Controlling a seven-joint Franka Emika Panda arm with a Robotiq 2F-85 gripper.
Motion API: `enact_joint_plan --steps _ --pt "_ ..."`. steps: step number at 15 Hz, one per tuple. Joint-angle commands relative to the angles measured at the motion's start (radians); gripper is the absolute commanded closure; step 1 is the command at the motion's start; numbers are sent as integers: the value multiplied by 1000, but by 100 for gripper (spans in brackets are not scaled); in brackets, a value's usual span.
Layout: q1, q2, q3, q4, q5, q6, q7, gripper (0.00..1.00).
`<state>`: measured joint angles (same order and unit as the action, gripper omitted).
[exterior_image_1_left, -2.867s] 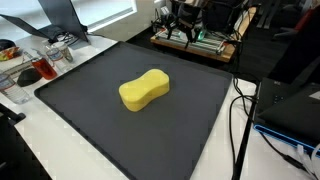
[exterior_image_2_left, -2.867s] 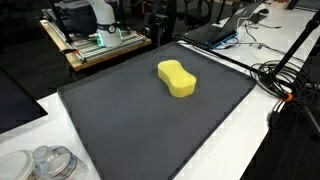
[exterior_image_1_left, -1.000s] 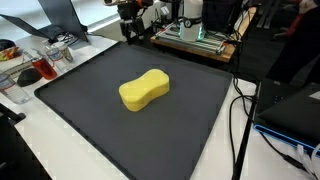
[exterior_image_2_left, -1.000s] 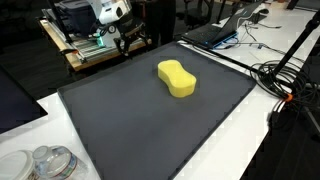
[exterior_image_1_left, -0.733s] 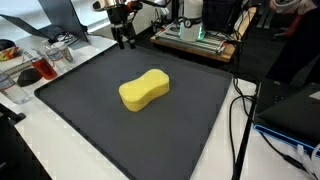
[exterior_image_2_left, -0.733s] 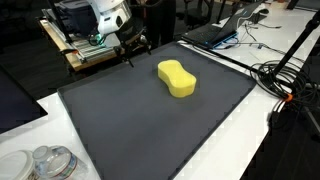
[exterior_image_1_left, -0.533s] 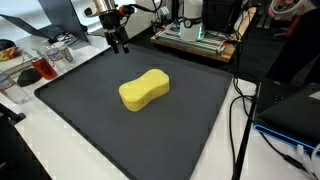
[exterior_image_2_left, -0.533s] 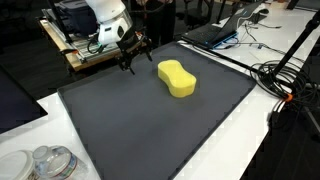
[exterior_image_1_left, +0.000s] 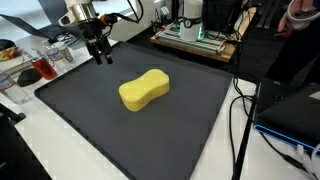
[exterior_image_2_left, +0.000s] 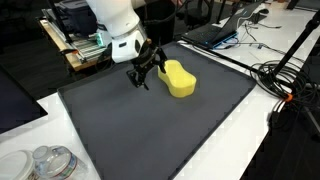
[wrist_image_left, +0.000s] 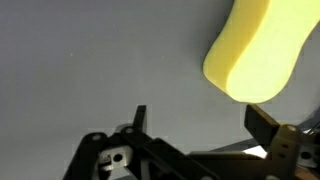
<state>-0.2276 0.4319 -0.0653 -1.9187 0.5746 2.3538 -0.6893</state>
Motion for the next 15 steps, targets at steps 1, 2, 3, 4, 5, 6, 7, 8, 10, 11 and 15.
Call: enact_joint_plan --steps 1,2,3,4,5,6,7,8,10,11,15 --pt "-35 83 51 162 -75 -65 -40 0" --pt "-32 99 57 197 -105 -79 -33 0" --pt "-29 114 62 229 -134 -91 -30 0" --pt "-27 125 70 260 -161 -107 -39 0" --pt "-18 136 73 289 -194 -118 -28 0" --pt "-11 147 76 313 -229 -127 -29 0" --pt "2 158 75 338 -273 -137 -20 0" --pt "8 167 82 358 -306 -143 -33 0" --pt "18 185 104 393 -352 -146 -61 0" --pt "25 193 113 407 -373 -149 -72 0" --pt "55 215 143 445 -438 -137 -123 0"
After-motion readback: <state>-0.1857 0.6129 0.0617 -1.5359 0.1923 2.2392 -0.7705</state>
